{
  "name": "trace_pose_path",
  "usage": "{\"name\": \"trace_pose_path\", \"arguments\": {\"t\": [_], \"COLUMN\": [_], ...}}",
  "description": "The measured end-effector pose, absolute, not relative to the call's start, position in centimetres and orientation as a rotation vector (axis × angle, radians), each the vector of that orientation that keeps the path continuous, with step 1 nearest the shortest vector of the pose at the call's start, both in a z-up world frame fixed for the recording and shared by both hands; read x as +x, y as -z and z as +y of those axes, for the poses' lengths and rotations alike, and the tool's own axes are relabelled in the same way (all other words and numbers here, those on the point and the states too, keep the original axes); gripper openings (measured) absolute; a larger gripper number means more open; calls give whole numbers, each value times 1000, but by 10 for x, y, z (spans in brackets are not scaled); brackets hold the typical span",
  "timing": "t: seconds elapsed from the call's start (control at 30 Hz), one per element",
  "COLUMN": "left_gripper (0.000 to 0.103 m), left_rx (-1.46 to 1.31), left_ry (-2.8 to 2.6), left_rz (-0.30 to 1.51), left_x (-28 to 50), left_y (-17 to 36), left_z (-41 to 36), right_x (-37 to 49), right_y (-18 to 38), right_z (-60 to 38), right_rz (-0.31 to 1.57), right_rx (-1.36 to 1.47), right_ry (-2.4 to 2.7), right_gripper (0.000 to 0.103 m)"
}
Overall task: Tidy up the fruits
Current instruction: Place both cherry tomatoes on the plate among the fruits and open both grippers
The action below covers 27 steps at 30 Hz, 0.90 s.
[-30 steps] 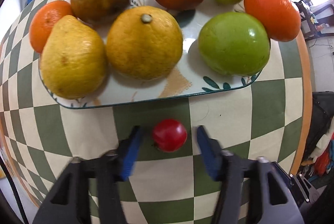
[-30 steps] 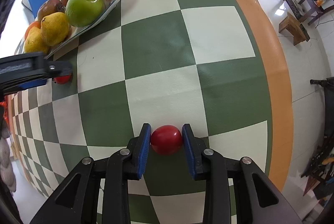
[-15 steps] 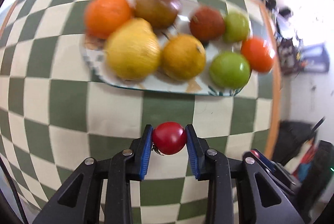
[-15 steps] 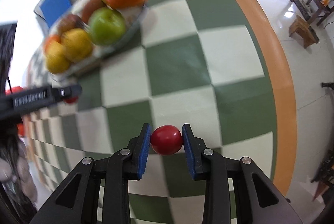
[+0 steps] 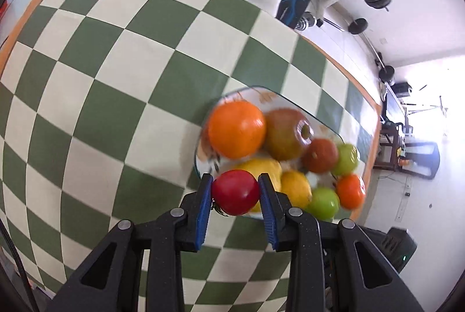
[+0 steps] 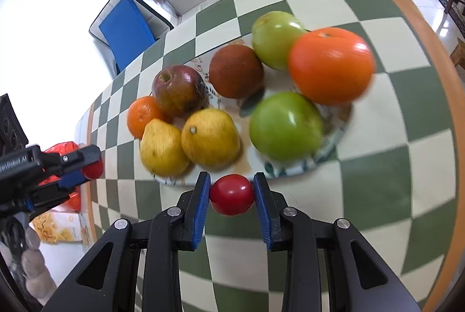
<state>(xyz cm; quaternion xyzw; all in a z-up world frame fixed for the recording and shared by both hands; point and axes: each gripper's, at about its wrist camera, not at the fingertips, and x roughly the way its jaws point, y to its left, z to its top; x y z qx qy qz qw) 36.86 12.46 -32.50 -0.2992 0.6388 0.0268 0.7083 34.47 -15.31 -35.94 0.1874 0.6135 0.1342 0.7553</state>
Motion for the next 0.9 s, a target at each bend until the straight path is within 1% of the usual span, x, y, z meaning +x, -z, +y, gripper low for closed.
{"name": "trace_pose_path", "arguments": {"t": [0.1, 0.2, 0.5, 0.6, 0.63, 0.67, 0.77, 0.8, 0.83, 0.87, 0.9], "left_gripper": [30, 30, 30, 37, 37, 37, 38, 40, 48, 52, 63], "left_rx": [-694, -717, -785, -785, -787, -788, -750, -725, -694, -643, -599], "left_ry": [-66, -68, -57, -58, -60, -58, -62, -63, -65, -67, -72], "left_rz": [1448, 1480, 1541, 1542, 1544, 1549, 1555, 1550, 1546, 1538, 1529], "left_x": [380, 384, 374, 375, 375, 375, 377, 377, 377, 376, 376], "left_y": [342, 356, 376, 375, 376, 376, 372, 369, 365, 358, 353], "left_z": [127, 128, 130, 130, 130, 130, 128, 126, 124, 121, 117], "right_x": [353, 356, 353, 353, 353, 353, 353, 353, 352, 351, 349], "right_y": [372, 373, 376, 375, 375, 375, 376, 375, 374, 372, 368], "right_z": [-143, -136, -134, -134, -134, -134, -135, -135, -136, -136, -136], "right_rz": [1339, 1333, 1310, 1304, 1304, 1305, 1314, 1317, 1318, 1315, 1308], "right_rx": [374, 351, 333, 323, 324, 326, 349, 360, 364, 364, 362], "right_ry": [-273, -271, -278, -280, -280, -277, -268, -268, -266, -263, -259], "right_gripper": [33, 33, 33, 34, 34, 34, 42, 46, 48, 53, 57]}}
